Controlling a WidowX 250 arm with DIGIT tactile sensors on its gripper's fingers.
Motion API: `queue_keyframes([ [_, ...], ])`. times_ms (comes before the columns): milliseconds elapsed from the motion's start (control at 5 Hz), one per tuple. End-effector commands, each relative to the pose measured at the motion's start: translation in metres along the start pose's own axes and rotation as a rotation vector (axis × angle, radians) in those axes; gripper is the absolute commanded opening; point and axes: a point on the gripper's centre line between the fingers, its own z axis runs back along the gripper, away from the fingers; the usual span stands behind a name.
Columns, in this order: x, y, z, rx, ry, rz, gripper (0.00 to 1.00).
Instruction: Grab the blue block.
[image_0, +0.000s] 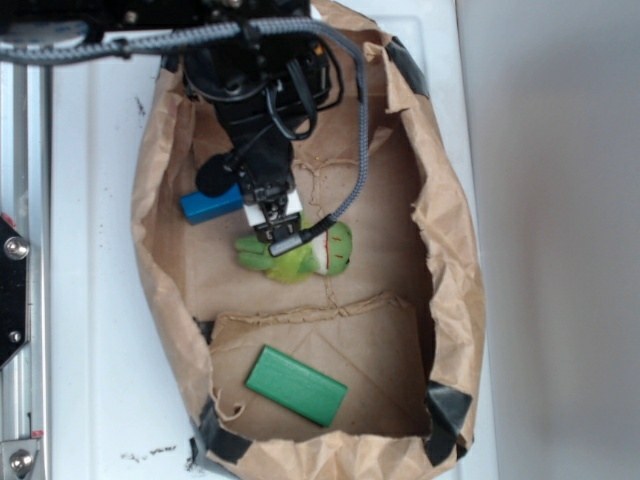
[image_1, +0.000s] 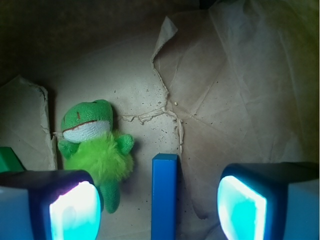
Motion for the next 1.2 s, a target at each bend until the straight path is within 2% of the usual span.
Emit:
queue_keyframes([
  [0,-0.028,0.031,0.001,0.088,-0.046,-0.081,1.0],
  [400,-0.032,0.031,-0.007,0.102,-0.056,-0.1,1.0],
  [1000,-0.044,0.018,-0.014,0.091,-0.006,-0.069,1.0],
])
